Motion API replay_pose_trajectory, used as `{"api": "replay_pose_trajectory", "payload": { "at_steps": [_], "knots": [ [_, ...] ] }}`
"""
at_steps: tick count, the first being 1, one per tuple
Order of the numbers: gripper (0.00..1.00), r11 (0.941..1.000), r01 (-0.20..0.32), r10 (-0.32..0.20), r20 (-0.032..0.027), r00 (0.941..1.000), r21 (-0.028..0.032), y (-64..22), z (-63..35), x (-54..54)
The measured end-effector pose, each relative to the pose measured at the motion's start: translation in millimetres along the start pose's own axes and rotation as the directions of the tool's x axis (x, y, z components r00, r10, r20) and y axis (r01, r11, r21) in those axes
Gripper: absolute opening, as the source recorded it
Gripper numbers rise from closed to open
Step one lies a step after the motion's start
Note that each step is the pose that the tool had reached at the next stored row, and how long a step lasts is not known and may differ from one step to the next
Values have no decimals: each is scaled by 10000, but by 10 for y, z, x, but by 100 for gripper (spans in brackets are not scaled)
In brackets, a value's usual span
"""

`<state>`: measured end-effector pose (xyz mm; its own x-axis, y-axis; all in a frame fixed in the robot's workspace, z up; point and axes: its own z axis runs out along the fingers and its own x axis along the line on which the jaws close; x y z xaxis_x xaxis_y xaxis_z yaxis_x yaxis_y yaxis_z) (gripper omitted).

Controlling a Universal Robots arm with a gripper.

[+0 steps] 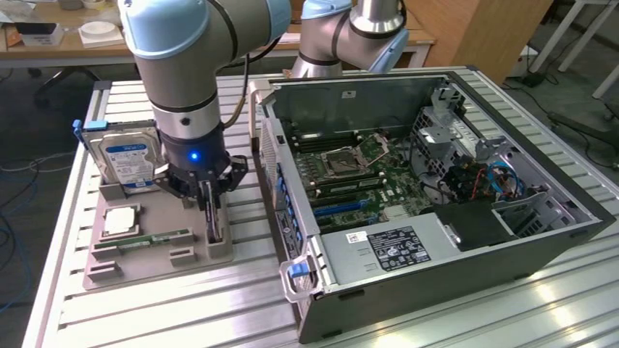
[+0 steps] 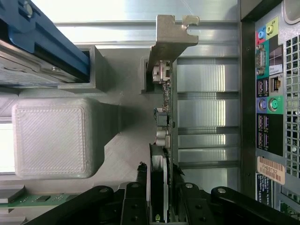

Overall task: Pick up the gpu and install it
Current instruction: 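Pick up the gpu and move the gpu toward the slot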

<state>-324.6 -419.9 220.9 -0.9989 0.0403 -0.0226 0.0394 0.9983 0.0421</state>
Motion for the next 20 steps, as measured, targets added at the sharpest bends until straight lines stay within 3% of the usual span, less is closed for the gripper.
{"api": "replay_pose_trajectory", "payload": {
  "at_steps": [20],
  "knots": [
    [27, 10000, 1, -1, -2, 10000, 1, -1, 0, -7]
  ]
}}
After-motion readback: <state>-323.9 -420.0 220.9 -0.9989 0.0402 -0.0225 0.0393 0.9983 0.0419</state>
